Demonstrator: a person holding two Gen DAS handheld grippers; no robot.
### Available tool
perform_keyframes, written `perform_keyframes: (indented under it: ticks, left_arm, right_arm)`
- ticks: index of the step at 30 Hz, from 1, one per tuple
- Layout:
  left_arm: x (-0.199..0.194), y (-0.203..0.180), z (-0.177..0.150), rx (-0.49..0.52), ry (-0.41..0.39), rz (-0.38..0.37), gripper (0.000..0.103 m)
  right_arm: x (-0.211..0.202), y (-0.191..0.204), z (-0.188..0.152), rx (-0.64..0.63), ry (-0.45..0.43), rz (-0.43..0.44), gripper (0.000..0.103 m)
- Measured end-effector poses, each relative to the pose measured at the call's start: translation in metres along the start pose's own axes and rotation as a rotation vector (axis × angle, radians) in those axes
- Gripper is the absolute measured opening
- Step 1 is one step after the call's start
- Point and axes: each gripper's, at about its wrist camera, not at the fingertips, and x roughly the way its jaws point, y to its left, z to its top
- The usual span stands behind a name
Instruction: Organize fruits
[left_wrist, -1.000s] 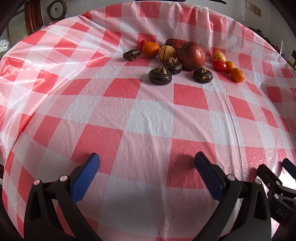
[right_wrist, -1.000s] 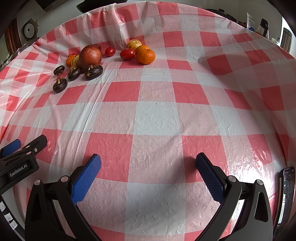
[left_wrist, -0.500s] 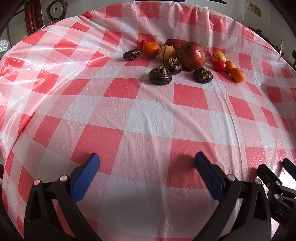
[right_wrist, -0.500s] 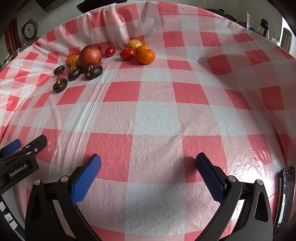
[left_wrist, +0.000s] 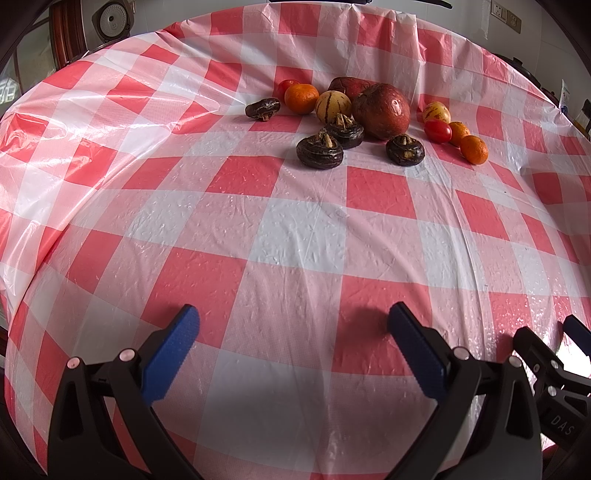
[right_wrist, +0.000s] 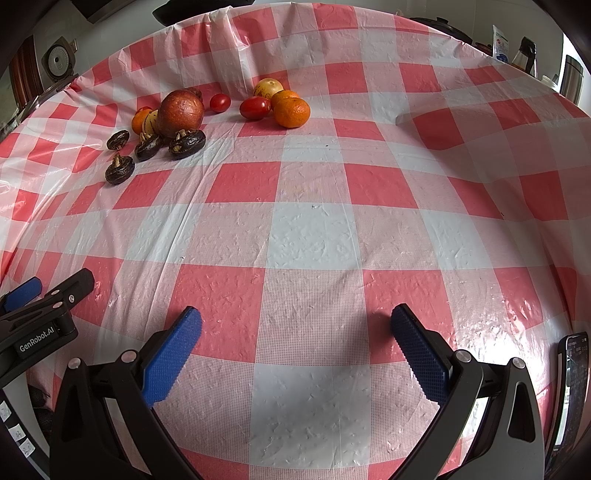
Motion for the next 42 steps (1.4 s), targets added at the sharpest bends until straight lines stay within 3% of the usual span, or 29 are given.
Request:
perform_keyframes:
  ticks: [24,31,39,42]
  left_arm:
    - [-0.001,0.001,-0.001,-0.007,0.002,0.007,0.102]
    - [0.003,0.003,0.007,0.061,0.05,-0.049,0.102]
    - [0.041,0.003,0.064,0.078,0.032,-0.119,0.102]
    - [0.059,-0.001,0.086,0.075,0.034,-0.098,0.102]
  right_arm:
    - [0.0,0.0,0.0,0.0,0.0,0.0,0.099]
    - [0.0,0.0,0.0,0.001,-0.001,0.001,0.099]
    - [0.0,0.0,0.0,0.0,-0.001,0.0,0.099]
    - [0.0,0.0,-0.001,0.001,-0.001,0.0,0.099]
